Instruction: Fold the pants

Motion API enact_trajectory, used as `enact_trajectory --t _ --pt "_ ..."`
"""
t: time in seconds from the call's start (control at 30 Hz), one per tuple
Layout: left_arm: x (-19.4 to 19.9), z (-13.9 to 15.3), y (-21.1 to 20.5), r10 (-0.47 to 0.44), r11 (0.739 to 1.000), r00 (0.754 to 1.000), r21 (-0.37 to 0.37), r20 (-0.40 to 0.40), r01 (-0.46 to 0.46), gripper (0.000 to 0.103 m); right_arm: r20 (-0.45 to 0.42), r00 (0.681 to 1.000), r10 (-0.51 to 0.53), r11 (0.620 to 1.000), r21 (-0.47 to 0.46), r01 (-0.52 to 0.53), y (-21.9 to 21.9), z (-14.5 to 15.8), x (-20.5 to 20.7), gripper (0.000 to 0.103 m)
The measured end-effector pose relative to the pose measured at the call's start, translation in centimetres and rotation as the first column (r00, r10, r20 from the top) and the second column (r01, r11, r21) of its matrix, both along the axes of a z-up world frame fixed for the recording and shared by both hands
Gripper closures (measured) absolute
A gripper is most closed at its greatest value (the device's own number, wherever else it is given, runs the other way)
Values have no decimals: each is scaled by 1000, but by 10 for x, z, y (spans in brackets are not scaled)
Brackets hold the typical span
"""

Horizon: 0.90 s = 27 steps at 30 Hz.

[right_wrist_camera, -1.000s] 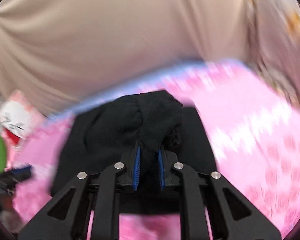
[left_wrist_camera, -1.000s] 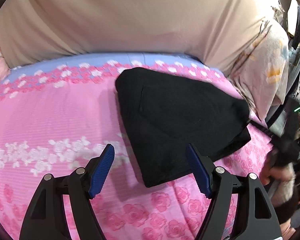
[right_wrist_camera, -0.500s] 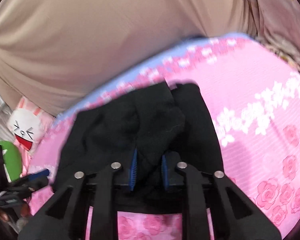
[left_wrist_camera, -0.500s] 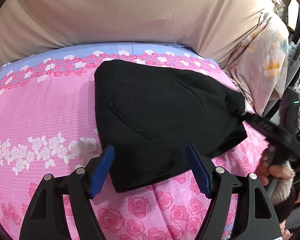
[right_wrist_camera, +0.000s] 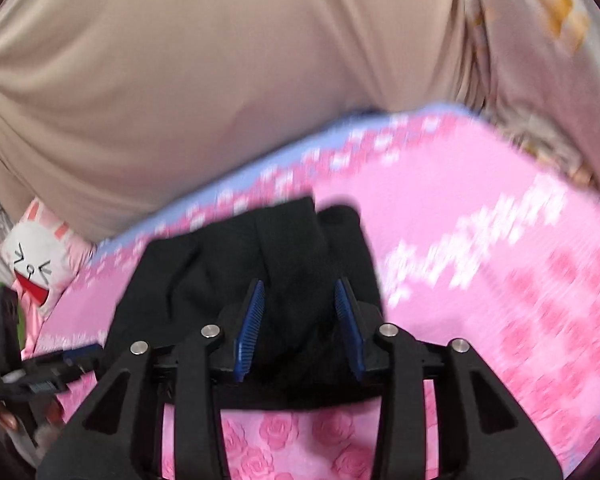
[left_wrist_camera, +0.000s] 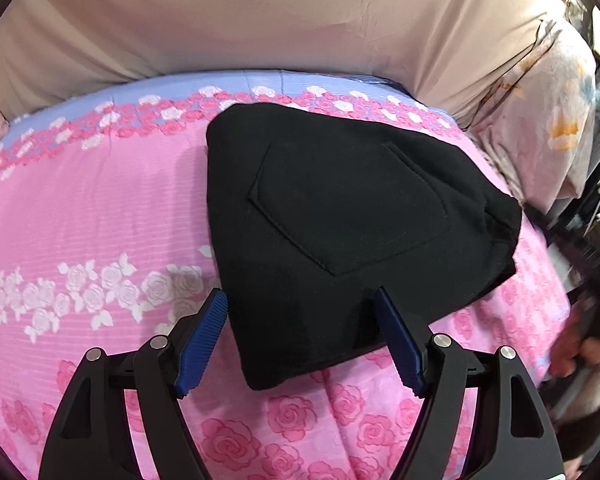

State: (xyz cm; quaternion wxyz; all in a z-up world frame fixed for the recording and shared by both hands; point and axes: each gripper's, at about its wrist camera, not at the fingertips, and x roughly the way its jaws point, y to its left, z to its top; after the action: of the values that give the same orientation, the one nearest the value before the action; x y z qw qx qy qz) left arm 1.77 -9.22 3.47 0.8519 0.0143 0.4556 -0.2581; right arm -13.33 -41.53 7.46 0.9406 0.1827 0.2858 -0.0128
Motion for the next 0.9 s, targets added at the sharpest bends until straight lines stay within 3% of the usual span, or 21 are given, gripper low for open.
enact_trajectory --t 0.13,0.3,0.47,0.6,0.7,0.8,0.9 --pt "-2 -1 -5 -2 1000 1000 14 8 2 30 15 995 103 993 -67 -101 24 16 16 69" --pt "-5 -1 -7 3 999 1000 36 25 -4 27 -201 977 72 986 -131 -99 32 -49 68 73" --pt "-7 -3 -7 4 998 999 65 45 -7 26 -91 993 70 991 -108 -80 38 -18 46 67" --pt "-5 -4 -7 8 999 1000 41 30 -9 26 -189 981 50 986 -150 -79 32 -42 58 63" --pt "-5 -5 -1 11 1000 1000 14 17 -11 25 -142 989 45 990 -128 -63 29 -38 44 63" --pt "-1 -5 8 11 1000 1000 -26 -13 -12 25 -101 995 4 996 -87 -13 14 -27 25 45" --pt "7 -8 13 23 998 999 -58 -47 -26 25 -130 990 -52 996 -75 43 -7 -32 18 43"
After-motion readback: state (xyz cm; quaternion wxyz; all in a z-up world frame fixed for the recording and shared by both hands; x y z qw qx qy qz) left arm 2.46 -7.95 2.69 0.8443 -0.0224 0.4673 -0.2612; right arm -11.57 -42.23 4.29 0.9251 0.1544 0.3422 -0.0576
